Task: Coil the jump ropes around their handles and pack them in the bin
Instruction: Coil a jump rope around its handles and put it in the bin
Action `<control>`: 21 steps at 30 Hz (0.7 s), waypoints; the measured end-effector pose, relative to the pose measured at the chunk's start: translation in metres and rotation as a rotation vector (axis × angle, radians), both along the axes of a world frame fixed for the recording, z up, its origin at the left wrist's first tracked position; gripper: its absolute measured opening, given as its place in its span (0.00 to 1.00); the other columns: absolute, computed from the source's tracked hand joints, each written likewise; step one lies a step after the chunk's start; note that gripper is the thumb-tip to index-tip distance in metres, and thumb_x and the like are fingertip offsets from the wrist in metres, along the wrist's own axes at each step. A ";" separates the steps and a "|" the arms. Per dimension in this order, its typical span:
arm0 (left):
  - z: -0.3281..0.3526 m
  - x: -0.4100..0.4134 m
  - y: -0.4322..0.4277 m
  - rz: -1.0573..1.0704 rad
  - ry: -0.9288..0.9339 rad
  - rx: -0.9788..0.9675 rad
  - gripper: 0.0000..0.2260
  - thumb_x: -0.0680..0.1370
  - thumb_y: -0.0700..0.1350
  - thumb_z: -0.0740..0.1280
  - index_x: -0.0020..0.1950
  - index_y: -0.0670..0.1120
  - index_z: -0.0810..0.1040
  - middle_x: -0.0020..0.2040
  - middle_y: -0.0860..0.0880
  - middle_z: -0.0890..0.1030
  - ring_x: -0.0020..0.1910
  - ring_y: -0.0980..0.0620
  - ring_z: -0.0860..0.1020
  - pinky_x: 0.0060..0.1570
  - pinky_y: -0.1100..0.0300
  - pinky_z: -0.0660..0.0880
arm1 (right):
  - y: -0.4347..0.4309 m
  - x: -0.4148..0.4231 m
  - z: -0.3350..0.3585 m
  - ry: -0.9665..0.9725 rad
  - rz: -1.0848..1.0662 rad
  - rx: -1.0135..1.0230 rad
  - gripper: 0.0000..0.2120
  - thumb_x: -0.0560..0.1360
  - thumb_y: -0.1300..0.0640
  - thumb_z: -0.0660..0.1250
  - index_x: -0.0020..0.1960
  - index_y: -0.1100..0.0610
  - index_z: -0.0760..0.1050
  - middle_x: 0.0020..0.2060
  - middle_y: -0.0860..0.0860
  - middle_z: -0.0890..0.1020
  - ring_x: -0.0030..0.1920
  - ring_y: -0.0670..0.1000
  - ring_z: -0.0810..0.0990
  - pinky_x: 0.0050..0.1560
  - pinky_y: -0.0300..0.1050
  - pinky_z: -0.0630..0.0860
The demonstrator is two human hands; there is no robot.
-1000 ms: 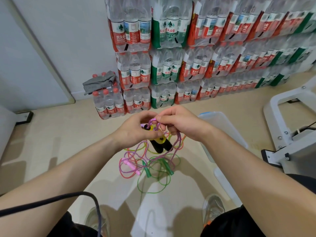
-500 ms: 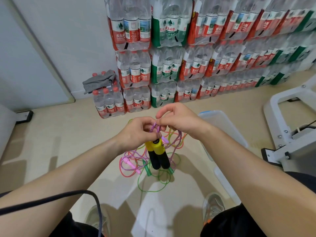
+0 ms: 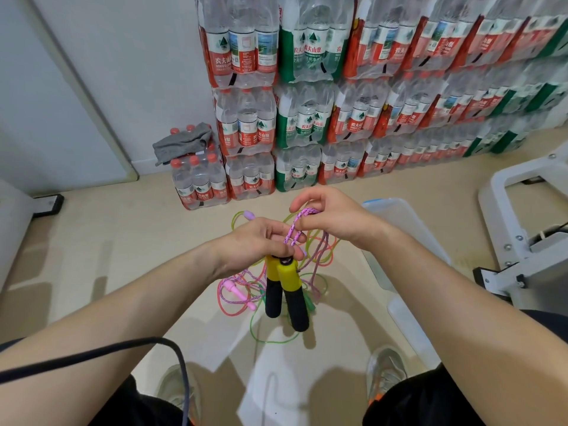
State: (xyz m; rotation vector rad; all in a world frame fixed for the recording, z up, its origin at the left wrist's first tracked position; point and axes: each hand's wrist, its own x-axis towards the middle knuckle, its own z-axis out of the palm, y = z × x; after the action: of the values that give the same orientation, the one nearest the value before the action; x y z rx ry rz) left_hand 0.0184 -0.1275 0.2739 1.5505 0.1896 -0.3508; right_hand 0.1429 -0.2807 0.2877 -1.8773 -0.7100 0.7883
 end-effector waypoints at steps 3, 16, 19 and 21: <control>0.000 -0.001 -0.001 -0.019 0.015 0.020 0.13 0.76 0.32 0.68 0.61 0.35 0.79 0.44 0.46 0.86 0.45 0.52 0.83 0.49 0.64 0.75 | -0.002 0.003 0.001 -0.027 0.023 0.009 0.14 0.65 0.60 0.76 0.48 0.50 0.81 0.34 0.51 0.81 0.37 0.52 0.75 0.44 0.49 0.72; 0.003 -0.004 -0.010 0.004 0.054 -0.005 0.15 0.85 0.40 0.59 0.42 0.40 0.80 0.51 0.42 0.80 0.47 0.50 0.79 0.49 0.59 0.75 | -0.010 0.015 -0.005 -0.144 0.005 0.062 0.05 0.73 0.57 0.77 0.41 0.51 0.82 0.38 0.51 0.82 0.39 0.45 0.76 0.44 0.42 0.73; 0.004 -0.004 -0.008 -0.016 0.038 -0.006 0.13 0.84 0.39 0.60 0.44 0.40 0.80 0.41 0.47 0.80 0.49 0.46 0.76 0.51 0.57 0.74 | -0.011 0.014 -0.010 -0.143 -0.014 0.090 0.05 0.73 0.56 0.77 0.41 0.51 0.82 0.37 0.52 0.81 0.39 0.47 0.76 0.43 0.43 0.73; 0.008 -0.003 -0.005 0.044 -0.007 -0.029 0.15 0.84 0.37 0.60 0.40 0.42 0.81 0.40 0.46 0.81 0.49 0.46 0.78 0.53 0.56 0.74 | -0.011 0.013 -0.015 -0.088 -0.063 0.127 0.05 0.75 0.55 0.75 0.41 0.53 0.81 0.32 0.49 0.79 0.34 0.44 0.74 0.37 0.37 0.71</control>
State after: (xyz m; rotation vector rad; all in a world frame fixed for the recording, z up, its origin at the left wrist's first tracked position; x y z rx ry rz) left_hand 0.0156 -0.1321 0.2823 1.5170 0.2120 -0.3122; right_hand 0.1558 -0.2916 0.2731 -1.8185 -0.7357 0.6094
